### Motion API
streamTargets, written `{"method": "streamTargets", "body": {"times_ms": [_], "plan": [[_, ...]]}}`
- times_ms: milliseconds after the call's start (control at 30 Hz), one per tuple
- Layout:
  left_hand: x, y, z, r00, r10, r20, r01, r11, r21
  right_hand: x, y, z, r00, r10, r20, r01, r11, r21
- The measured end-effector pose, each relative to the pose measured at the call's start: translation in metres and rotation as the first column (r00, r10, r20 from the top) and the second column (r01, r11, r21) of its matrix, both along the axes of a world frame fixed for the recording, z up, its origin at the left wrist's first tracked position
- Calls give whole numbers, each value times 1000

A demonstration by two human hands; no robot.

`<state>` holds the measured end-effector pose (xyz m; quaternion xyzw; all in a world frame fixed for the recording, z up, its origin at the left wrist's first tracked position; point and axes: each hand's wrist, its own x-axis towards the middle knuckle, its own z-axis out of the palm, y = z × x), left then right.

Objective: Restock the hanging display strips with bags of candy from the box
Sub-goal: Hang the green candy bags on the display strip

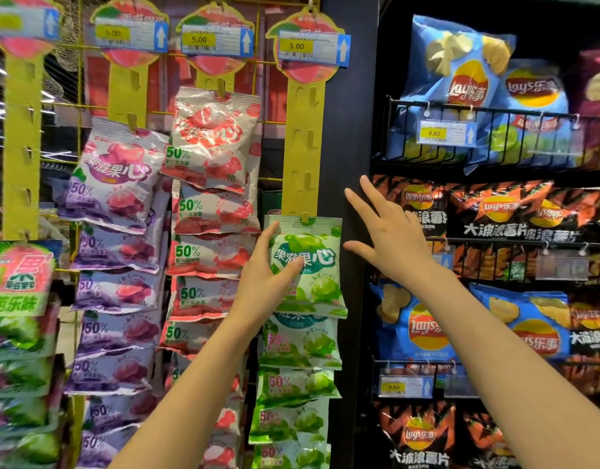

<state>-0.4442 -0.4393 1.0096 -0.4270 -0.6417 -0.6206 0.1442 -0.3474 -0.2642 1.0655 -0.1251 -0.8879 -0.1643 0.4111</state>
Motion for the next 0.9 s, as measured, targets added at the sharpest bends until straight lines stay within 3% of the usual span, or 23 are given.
{"method": "streamTargets", "body": {"times_ms": [300, 667, 733, 900], "plan": [[5, -2, -16, 998, 35, -57, -36, 999, -20, -2, -3, -6, 999, -29, -40, 29, 1000, 1], [22, -5, -43, 915, 283, -287, -287, 957, 27, 18, -9, -47, 988, -95, -122, 84, 992, -95], [24, -5, -51, 860, 373, -348, -385, 922, 38, 22, -7, -59, 990, -98, -102, 86, 989, -116], [29, -3, -66, 561, 566, -604, -630, 765, 132, 36, -1, -92, 991, -130, -26, 125, 981, -146]]}}
